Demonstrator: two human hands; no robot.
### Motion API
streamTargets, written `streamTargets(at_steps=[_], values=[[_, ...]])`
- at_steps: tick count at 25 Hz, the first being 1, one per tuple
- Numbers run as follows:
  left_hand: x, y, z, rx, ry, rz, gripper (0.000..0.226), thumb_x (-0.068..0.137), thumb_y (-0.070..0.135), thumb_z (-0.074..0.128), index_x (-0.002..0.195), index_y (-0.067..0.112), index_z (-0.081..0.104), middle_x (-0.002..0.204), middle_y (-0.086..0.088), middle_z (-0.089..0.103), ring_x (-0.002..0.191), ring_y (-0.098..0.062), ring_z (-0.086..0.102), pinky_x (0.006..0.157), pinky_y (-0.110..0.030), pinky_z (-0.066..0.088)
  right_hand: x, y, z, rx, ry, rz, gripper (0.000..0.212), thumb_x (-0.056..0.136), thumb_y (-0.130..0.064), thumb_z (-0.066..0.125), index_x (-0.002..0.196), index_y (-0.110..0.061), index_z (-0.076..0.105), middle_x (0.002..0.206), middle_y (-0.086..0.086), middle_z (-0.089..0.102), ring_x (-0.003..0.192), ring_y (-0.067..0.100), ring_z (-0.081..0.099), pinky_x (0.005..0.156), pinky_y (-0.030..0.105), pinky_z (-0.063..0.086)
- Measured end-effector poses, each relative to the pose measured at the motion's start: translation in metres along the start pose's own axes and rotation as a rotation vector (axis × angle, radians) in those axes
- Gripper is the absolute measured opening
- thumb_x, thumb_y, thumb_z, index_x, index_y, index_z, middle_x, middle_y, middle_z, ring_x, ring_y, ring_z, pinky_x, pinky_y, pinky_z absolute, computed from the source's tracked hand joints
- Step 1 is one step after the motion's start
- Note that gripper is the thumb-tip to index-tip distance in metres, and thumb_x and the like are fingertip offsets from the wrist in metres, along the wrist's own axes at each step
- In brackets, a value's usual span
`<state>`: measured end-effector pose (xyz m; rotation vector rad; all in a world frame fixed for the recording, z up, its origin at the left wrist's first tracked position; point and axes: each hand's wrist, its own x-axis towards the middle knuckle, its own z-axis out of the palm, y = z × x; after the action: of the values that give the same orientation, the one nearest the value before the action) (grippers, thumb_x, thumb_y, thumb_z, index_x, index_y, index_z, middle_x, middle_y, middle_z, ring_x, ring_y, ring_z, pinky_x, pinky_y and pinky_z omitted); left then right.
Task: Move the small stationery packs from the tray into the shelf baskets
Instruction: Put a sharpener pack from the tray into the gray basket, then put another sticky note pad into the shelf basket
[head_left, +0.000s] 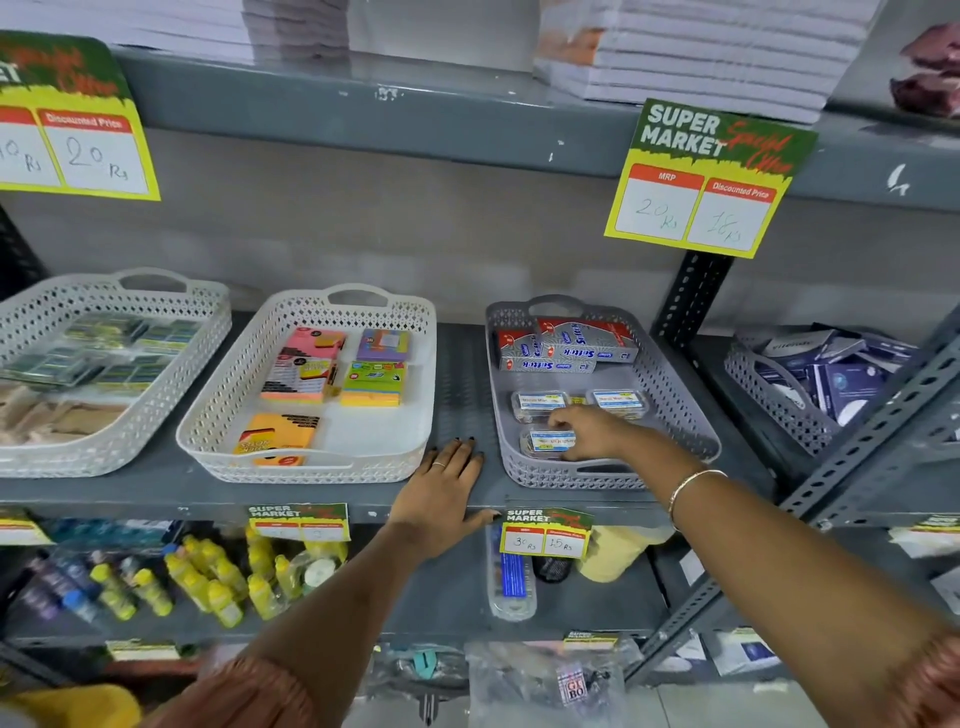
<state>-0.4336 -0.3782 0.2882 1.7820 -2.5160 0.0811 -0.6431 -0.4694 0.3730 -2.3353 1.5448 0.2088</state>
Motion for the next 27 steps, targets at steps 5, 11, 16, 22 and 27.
streamTargets(at_steps=[5, 11, 16, 22, 27], values=[[-0.011, -0.001, -0.004, -0.040, 0.033, 0.025, 0.077, 0.091, 0.059, 0.030, 0.147, 0.009, 0.017, 0.156, -0.010, 0.014, 0.142, -0.023, 0.008, 0.115, -0.036, 0.005, -0.010, -0.013, -0.018, 0.083, 0.061, -0.002, 0.067, 0.080, -0.025, 0.072, 0.136, -0.008, 0.040, 0.139, 0.016, 0.049, 0.125, 0.029, 0.048, 0.103, 0.034, 0.039], [-0.086, -0.031, 0.000, 0.102, 0.070, 0.165, 0.066, 0.089, 0.053, 0.032, 0.136, 0.007, 0.040, 0.143, -0.012, 0.042, 0.133, -0.026, 0.032, 0.111, -0.037, 0.012, 0.003, -0.100, -0.054, 0.158, 0.372, -0.173, 0.034, 0.084, -0.037, 0.064, 0.109, -0.014, 0.060, 0.093, 0.003, 0.068, 0.084, 0.021, 0.063, 0.082, 0.040, 0.055], [-0.174, -0.100, -0.006, 0.119, 0.065, -0.065, 0.063, 0.096, 0.054, 0.016, 0.138, 0.008, 0.031, 0.146, -0.011, 0.034, 0.134, -0.026, 0.023, 0.112, -0.038, 0.003, 0.020, -0.237, -0.053, 0.219, 0.499, -0.460, 0.025, 0.084, -0.031, 0.064, 0.103, -0.015, 0.062, 0.085, -0.001, 0.063, 0.083, 0.021, 0.061, 0.076, 0.037, 0.051], [-0.323, -0.209, -0.004, 0.080, 0.040, -0.462, 0.069, 0.095, 0.059, 0.015, 0.136, 0.007, 0.032, 0.144, -0.014, 0.039, 0.134, -0.029, 0.023, 0.110, -0.042, 0.008, 0.034, -0.433, -0.006, 0.181, 0.386, -0.745, 0.023, 0.086, -0.028, 0.062, 0.101, -0.011, 0.062, 0.091, 0.009, 0.069, 0.087, 0.028, 0.063, 0.070, 0.037, 0.048], [-0.454, -0.289, 0.023, -0.023, 0.009, -0.740, 0.071, 0.093, 0.061, 0.025, 0.137, 0.005, 0.035, 0.145, -0.016, 0.038, 0.135, -0.028, 0.022, 0.109, -0.042, 0.009, 0.045, -0.585, 0.070, 0.153, 0.256, -0.881, 0.024, 0.086, -0.027, 0.061, 0.105, -0.011, 0.062, 0.093, 0.009, 0.069, 0.090, 0.029, 0.063, 0.068, 0.035, 0.046]])
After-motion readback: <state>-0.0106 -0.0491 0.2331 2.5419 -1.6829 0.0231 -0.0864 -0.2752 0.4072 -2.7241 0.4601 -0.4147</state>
